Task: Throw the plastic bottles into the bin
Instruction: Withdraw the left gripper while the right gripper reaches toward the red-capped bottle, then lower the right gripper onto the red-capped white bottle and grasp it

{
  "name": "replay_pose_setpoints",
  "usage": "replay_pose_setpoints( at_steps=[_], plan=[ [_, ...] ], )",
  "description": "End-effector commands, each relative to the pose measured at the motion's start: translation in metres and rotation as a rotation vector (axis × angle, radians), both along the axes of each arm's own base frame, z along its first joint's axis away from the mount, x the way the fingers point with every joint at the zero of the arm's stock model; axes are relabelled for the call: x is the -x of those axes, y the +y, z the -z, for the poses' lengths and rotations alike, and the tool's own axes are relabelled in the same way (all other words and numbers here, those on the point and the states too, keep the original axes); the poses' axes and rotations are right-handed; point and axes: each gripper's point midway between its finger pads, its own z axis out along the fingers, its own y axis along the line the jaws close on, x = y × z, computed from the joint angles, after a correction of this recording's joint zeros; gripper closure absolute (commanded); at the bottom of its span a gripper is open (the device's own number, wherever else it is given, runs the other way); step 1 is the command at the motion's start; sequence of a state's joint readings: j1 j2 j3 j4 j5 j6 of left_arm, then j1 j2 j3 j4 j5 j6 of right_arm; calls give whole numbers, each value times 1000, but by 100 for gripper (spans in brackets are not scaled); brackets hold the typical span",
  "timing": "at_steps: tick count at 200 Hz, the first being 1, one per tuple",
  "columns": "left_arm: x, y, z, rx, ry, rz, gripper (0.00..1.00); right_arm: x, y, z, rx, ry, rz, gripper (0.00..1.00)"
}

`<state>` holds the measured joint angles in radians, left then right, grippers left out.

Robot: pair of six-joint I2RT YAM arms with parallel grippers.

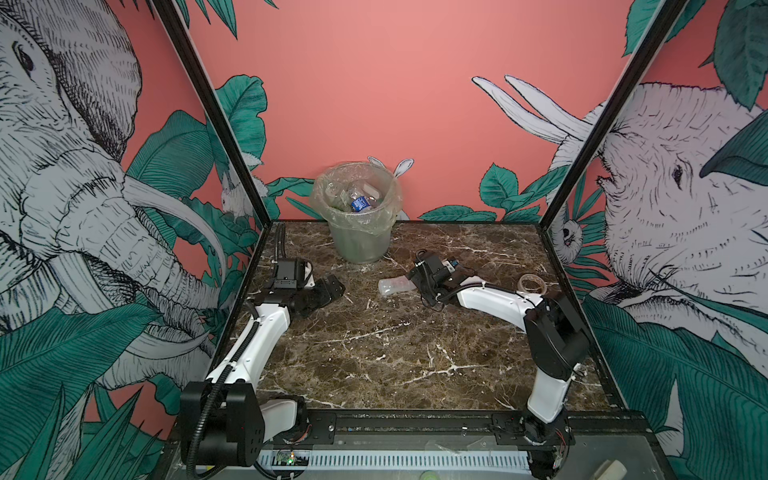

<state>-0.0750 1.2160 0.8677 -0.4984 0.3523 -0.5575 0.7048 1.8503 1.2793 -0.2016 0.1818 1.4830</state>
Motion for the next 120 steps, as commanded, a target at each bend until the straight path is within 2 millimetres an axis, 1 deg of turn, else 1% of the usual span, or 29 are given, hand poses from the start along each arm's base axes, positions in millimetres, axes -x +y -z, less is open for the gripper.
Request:
replay_pose_setpoints(
  at_steps=[1, 19, 58, 74, 76, 79, 99, 120],
  plan=[
    [4, 1, -2, -3, 5, 10, 1, -12, 8, 6, -84, 9, 57, 19],
    [6, 1, 0, -8, 10, 12, 1, -16, 10, 10, -91, 10, 64, 20],
    [8, 2, 2, -10, 17, 8, 1, -24, 2, 14, -76, -11, 109, 19],
    [8, 2, 3, -8, 20, 7, 1, -26, 0, 22, -66, 4, 113, 19],
    [8, 2, 2, -8, 19, 8, 1, -31, 3, 14, -80, -12, 113, 19],
    [8, 2, 2, -8, 19, 8, 1, -32, 4, 12, -83, -15, 113, 19],
    [8, 2, 2, -12, 18, 7, 1, -38, 6, 14, -77, -12, 116, 18],
    [8, 3, 4, -17, 22, 7, 1, -44, 12, 20, -95, -1, 109, 20]
  ],
)
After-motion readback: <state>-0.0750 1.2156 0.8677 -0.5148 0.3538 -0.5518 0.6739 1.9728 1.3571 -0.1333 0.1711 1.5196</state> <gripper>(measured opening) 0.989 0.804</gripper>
